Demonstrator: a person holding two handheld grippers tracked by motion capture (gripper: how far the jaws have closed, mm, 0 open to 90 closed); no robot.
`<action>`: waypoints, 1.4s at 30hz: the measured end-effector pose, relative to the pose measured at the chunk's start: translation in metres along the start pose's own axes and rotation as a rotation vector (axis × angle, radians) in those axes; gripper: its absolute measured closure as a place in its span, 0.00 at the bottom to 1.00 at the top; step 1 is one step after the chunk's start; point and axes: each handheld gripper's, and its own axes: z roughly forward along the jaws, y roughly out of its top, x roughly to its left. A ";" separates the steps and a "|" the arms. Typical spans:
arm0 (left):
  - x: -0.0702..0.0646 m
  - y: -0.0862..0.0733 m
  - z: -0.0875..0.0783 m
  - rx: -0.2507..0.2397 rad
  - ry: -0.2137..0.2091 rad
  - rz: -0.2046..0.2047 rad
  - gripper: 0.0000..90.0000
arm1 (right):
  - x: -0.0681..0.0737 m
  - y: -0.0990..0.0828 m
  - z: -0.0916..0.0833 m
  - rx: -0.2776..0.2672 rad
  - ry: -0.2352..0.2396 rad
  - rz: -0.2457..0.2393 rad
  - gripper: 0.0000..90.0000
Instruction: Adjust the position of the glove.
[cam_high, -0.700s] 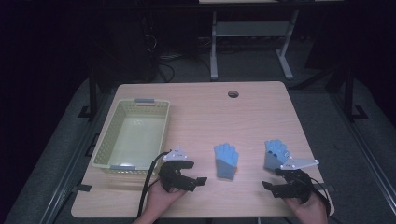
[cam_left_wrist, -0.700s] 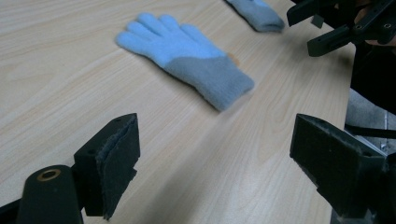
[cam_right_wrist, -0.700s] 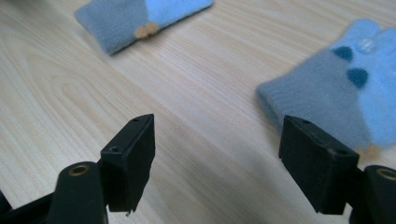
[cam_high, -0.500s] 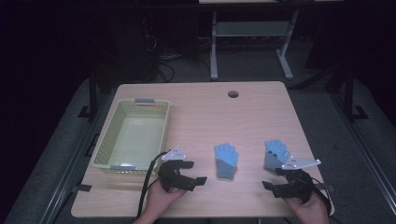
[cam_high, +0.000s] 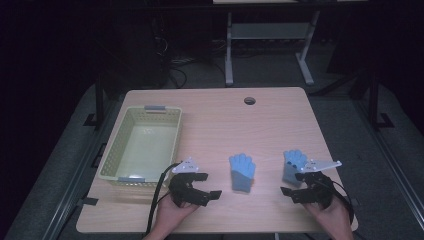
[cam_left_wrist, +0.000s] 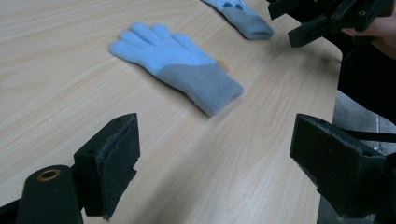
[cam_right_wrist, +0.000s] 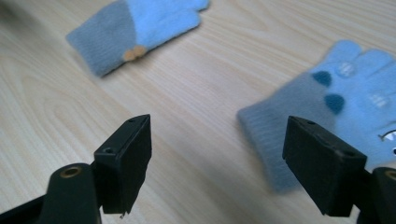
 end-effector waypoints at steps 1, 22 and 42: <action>0.000 0.000 0.000 -0.004 0.000 -0.003 0.17 | -0.001 0.002 -0.001 0.006 -0.003 0.005 0.26; -0.001 0.001 -0.005 -0.041 0.004 -0.010 0.17 | -0.035 0.050 -0.004 0.075 -0.050 0.011 0.30; -0.001 0.001 -0.005 -0.044 -0.001 -0.014 0.17 | -0.057 0.052 0.014 0.167 -0.081 0.046 0.46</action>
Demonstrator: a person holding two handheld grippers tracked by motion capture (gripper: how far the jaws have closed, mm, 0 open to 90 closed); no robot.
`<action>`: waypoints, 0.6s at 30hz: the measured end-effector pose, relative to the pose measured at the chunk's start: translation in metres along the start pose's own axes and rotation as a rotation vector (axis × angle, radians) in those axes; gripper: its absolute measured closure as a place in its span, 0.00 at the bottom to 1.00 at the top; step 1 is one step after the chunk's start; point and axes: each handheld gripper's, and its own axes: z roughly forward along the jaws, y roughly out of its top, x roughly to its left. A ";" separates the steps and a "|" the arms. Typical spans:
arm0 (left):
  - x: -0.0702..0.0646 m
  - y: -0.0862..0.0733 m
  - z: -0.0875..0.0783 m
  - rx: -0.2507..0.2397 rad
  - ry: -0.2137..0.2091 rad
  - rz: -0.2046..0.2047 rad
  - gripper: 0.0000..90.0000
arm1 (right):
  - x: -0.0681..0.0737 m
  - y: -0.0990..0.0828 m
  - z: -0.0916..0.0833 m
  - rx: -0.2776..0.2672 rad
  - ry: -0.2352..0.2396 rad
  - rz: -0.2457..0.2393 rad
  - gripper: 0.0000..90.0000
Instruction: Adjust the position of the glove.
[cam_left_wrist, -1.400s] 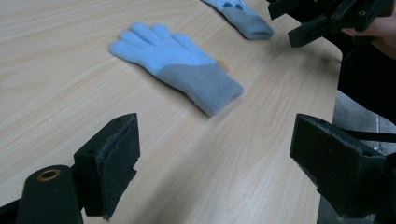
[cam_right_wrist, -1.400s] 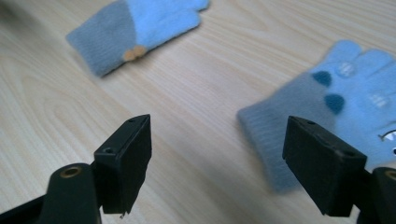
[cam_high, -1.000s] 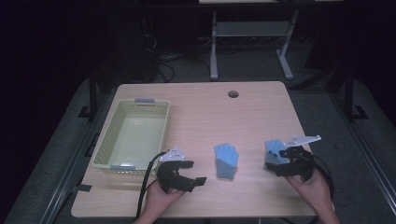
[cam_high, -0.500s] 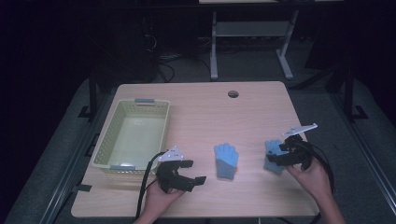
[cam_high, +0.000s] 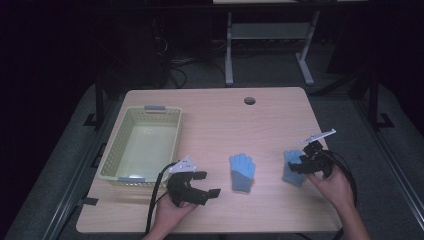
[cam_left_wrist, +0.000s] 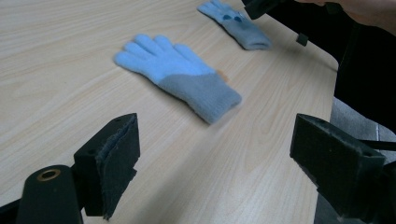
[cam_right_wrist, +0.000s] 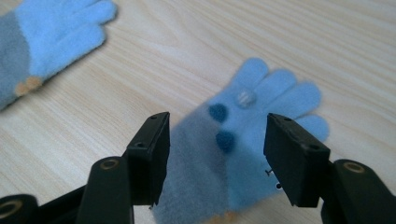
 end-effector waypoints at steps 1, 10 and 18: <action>0.000 0.000 0.000 -0.001 -0.001 0.000 0.17 | -0.001 0.000 0.001 0.002 0.005 -0.001 0.47; -0.001 0.000 0.001 0.002 0.001 -0.002 0.17 | -0.004 -0.002 0.008 0.057 -0.001 0.013 0.55; -0.001 -0.001 0.002 0.004 -0.001 0.003 0.17 | -0.003 -0.007 0.020 0.120 -0.033 0.015 0.65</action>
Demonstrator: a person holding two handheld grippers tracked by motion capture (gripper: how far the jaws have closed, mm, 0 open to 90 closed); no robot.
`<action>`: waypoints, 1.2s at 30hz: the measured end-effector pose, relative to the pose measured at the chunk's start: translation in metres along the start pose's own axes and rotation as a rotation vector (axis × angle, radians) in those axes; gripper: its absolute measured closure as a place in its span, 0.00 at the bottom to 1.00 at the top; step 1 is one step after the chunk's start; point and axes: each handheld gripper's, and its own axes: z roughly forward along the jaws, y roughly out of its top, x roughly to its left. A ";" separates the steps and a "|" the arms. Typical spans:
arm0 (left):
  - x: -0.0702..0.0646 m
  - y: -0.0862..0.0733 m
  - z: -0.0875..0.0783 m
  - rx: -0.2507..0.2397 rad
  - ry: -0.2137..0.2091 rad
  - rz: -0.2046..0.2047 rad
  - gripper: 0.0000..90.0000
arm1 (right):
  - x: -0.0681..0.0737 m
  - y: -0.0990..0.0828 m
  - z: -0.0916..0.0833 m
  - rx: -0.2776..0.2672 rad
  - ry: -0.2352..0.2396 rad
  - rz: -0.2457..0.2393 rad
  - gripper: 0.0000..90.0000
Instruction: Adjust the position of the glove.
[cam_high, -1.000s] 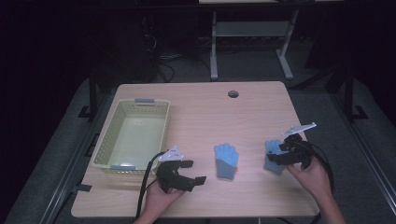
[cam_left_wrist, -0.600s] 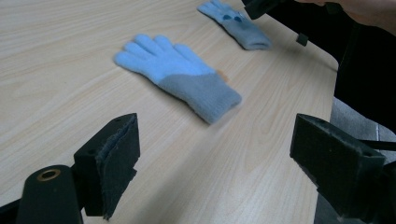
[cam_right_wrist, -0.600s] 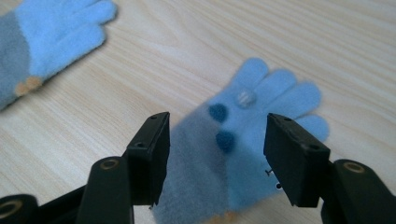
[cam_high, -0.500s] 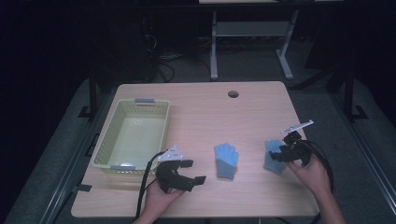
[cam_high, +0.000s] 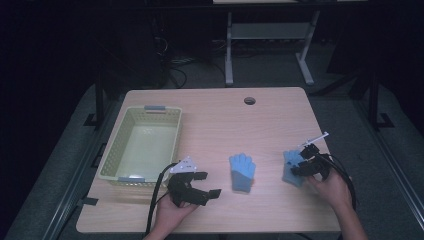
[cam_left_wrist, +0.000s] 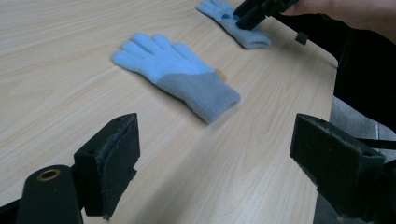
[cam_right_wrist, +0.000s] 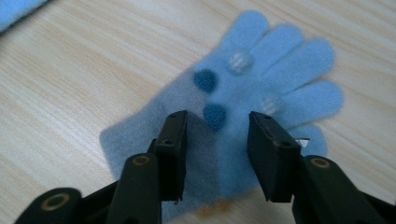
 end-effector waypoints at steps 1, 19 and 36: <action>0.000 0.000 0.000 0.000 -0.001 -0.001 0.17 | 0.000 0.000 0.000 0.002 -0.003 0.001 0.67; 0.001 0.000 -0.001 -0.006 -0.003 0.000 0.17 | 0.002 0.006 -0.004 0.014 -0.004 -0.011 0.92; 0.001 0.001 -0.002 -0.006 0.001 0.005 0.17 | 0.036 0.026 -0.042 -0.096 0.034 -0.117 0.92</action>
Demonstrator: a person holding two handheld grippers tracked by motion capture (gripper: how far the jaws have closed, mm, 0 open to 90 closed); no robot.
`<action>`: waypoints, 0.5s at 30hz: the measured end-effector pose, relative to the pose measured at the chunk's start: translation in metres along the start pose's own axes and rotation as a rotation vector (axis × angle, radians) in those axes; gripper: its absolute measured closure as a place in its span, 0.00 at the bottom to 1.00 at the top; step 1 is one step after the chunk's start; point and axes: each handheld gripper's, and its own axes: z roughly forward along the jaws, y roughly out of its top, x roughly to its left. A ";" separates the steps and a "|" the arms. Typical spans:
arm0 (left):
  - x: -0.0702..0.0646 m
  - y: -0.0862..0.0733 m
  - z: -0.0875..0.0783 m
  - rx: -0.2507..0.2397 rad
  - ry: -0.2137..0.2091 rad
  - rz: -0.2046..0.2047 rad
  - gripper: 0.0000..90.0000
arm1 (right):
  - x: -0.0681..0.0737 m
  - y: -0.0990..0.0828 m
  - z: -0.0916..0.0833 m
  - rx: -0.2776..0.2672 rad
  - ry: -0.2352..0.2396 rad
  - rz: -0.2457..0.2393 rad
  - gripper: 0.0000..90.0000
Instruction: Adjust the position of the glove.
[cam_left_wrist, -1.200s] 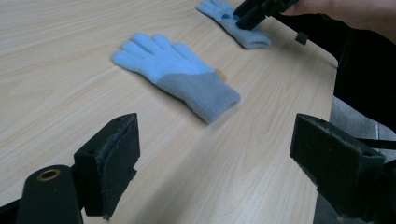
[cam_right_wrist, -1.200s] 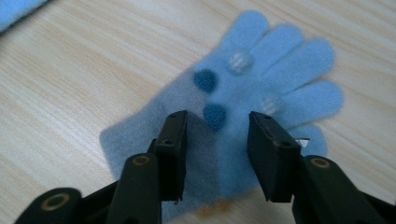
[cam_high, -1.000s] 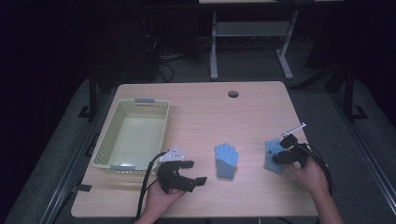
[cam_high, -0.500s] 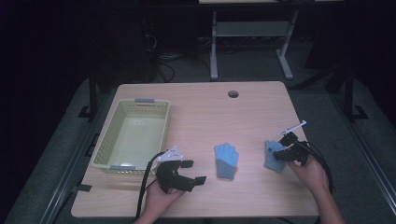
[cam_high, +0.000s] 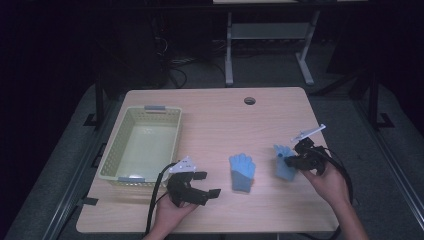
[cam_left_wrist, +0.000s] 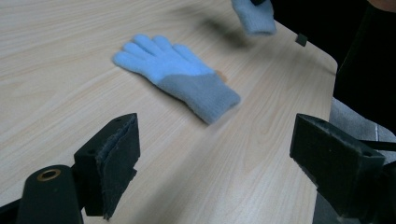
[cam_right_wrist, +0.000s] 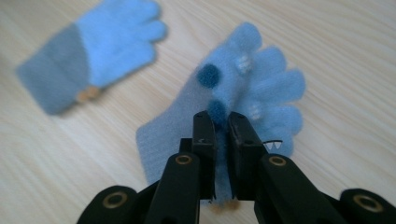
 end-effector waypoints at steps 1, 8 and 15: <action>-0.001 0.000 0.000 -0.002 0.000 -0.008 0.17 | 0.004 0.003 -0.001 -0.004 0.007 -0.009 0.92; 0.001 0.000 -0.001 -0.010 0.002 -0.003 0.17 | 0.023 0.021 -0.005 -0.032 0.042 -0.062 0.92; 0.001 0.000 -0.002 -0.014 0.002 -0.004 0.17 | 0.040 0.034 -0.004 -0.040 0.077 -0.100 0.91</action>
